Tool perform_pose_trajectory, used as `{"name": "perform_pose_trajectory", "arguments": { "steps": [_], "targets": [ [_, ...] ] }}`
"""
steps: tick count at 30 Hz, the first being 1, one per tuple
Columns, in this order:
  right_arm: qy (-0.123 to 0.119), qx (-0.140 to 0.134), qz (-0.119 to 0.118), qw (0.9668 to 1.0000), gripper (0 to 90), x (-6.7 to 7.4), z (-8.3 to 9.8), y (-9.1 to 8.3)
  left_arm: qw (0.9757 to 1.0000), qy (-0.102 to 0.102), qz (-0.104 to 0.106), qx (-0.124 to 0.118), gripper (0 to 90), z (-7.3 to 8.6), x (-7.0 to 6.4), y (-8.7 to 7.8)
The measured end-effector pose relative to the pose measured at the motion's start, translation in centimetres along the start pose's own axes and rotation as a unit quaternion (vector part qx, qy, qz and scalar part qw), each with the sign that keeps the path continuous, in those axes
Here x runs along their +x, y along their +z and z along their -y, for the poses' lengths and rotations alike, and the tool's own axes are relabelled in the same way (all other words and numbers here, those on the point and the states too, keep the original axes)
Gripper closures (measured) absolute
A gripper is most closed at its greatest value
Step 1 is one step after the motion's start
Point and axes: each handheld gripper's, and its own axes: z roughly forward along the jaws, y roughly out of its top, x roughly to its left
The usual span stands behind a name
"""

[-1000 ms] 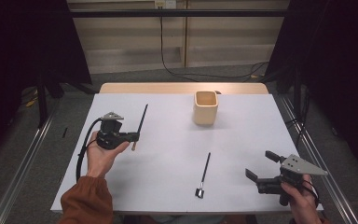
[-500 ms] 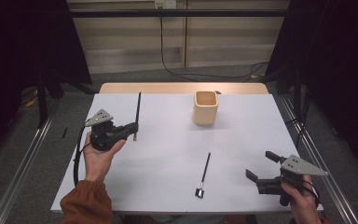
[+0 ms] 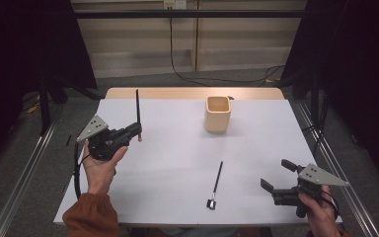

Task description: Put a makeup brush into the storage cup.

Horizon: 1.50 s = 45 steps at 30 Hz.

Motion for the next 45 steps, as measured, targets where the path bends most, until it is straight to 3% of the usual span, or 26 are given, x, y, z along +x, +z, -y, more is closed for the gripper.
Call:
{"name": "perform_pose_trajectory", "arguments": {
  "steps": [4, 10, 26, 31, 40, 45],
  "targets": [
    [0.000, 0.000, -0.002, 1.0000, 0.0, 0.1, 0.0, -0.1, 0.9998, 0.005, 0.017, -0.004, 84.4, -0.1, -0.4, -0.3],
    [-0.003, 0.000, -0.009, 1.0000, 0.0, 0.3, 0.0, 0.0, 0.9983, 0.035, 0.046, 0.009, 84.4, -0.7, -2.2, 0.1],
    [-0.003, -0.002, -0.010, 0.9999, 0.0, 0.3, -0.1, -0.1, 0.9938, 0.032, 0.105, 0.016, 84.4, -1.5, -5.4, 1.2],
    [-0.005, -0.002, -0.013, 0.9999, 0.0, 0.4, -0.1, -0.1, 0.9906, 0.045, 0.124, 0.037, 84.4, -1.5, -6.6, 1.8],
    [-0.004, 0.000, -0.015, 0.9999, 0.0, 0.3, -0.1, 0.1, 0.9845, 0.059, 0.157, 0.052, 84.4, -2.4, -8.2, 3.0],
    [-0.006, 0.001, -0.017, 0.9998, 0.0, 0.4, -0.2, 0.3, 0.9821, 0.066, 0.163, 0.069, 84.3, -2.7, -9.1, 3.8]
  ]
}}
